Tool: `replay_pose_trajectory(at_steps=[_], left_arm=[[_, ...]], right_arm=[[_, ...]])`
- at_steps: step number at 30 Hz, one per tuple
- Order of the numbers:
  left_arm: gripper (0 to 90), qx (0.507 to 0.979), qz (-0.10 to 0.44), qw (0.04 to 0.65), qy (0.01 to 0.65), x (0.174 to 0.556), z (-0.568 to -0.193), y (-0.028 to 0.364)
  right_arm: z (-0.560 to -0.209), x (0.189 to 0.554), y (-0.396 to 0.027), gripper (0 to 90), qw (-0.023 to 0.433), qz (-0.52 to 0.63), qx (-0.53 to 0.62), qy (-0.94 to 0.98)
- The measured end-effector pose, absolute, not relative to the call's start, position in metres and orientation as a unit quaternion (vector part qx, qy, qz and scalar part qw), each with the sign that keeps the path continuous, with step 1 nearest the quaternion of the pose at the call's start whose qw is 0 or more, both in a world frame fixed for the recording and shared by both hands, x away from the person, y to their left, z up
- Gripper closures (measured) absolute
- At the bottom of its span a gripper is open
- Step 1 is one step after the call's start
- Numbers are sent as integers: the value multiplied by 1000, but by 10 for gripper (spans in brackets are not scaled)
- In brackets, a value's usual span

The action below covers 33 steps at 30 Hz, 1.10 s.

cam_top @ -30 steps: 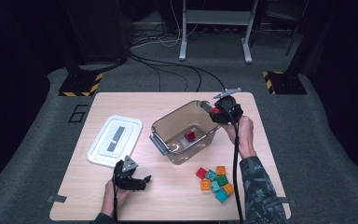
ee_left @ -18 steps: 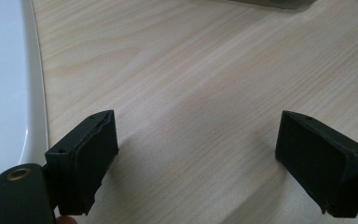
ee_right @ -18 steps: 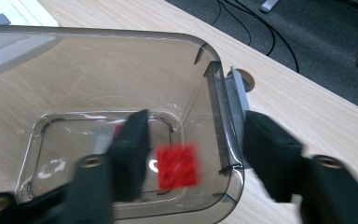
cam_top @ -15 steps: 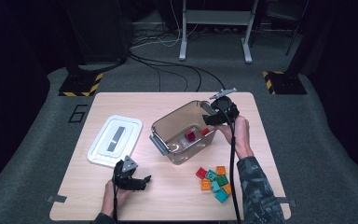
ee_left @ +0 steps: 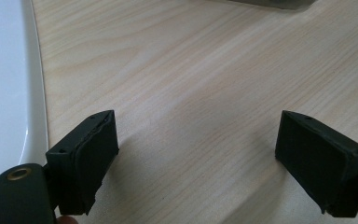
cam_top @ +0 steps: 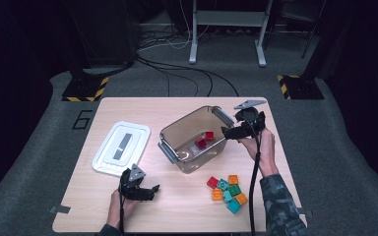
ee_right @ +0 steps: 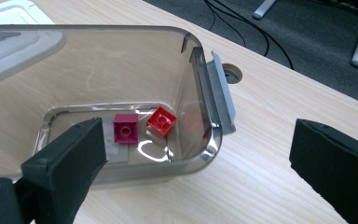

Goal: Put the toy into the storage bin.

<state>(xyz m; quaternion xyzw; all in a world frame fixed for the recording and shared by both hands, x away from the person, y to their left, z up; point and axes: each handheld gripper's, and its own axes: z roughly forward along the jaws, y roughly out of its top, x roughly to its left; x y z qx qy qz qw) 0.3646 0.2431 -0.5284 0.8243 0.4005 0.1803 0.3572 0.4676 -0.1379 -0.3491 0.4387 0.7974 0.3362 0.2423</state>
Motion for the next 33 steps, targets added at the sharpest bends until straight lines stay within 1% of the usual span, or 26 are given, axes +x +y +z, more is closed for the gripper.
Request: replay_pose_trajectory(at_steps=[12,33], left_arm=[[127,825,180,357,400,365,-528,243],[126,824,181,357,401,365,-528,243]], right_arm=[[-364,440,-164,2,237,337,449,793],[-431,412,-165,0,187,317,466,805]])
